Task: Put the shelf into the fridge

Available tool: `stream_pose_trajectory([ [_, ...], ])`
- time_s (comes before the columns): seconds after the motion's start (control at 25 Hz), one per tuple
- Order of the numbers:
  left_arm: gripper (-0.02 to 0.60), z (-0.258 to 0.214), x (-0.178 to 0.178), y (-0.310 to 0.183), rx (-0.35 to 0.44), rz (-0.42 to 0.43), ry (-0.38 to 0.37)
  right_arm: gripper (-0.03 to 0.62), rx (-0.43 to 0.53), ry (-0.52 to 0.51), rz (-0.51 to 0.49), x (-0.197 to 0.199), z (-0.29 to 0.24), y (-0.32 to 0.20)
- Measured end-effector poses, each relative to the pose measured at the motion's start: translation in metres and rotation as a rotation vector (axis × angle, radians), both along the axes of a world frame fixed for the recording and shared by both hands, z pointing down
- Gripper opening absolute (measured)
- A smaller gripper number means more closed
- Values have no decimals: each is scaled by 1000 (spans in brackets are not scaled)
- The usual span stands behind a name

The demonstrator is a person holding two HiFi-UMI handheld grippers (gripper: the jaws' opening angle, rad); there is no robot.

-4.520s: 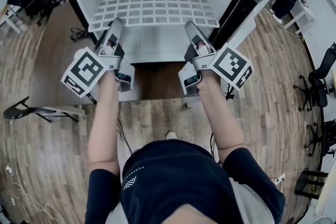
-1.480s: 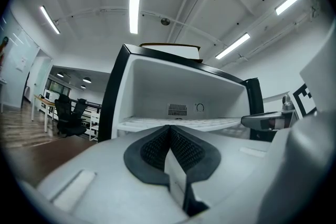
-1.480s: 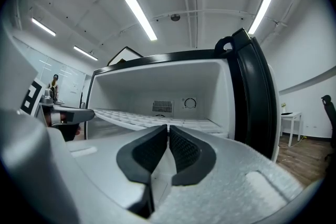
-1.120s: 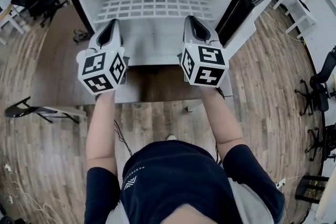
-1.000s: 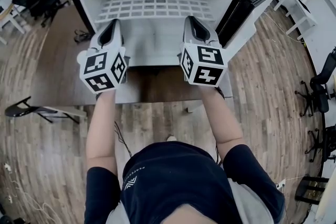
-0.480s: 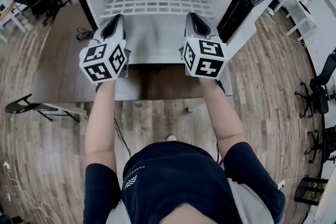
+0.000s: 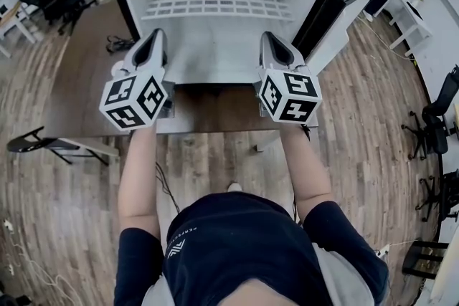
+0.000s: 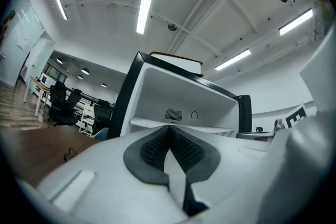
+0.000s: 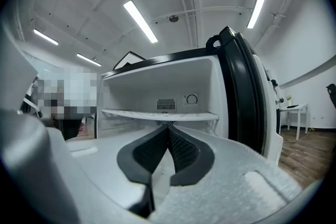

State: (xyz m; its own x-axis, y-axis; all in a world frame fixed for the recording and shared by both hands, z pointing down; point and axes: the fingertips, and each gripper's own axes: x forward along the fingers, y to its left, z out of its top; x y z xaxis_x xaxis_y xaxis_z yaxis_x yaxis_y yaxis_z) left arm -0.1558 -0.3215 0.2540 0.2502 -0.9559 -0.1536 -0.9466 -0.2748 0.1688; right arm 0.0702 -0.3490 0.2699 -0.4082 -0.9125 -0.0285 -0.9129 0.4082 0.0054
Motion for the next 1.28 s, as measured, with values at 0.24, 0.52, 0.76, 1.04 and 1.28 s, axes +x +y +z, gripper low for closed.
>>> stream_pose_trajectory([
  [0.24, 15, -4, 0, 34, 32, -13, -43, 3, 24, -33, -15, 5, -4, 27],
  [0.52, 15, 4, 3, 65, 23, -15, -51, 3, 44, -83, -39, 9, -8, 56],
  [0.76, 15, 28, 4, 84, -44, -15, -60, 2, 38, -103, -54, 12, -1, 78],
  [1.04, 14, 45, 16, 105, -104, 7, -86, 2, 3, -109, -87, 16, 10, 93],
  [1.28, 15, 61, 17, 119, -136, 1, -80, 2, -35, -107, -98, 17, 26, 99],
])
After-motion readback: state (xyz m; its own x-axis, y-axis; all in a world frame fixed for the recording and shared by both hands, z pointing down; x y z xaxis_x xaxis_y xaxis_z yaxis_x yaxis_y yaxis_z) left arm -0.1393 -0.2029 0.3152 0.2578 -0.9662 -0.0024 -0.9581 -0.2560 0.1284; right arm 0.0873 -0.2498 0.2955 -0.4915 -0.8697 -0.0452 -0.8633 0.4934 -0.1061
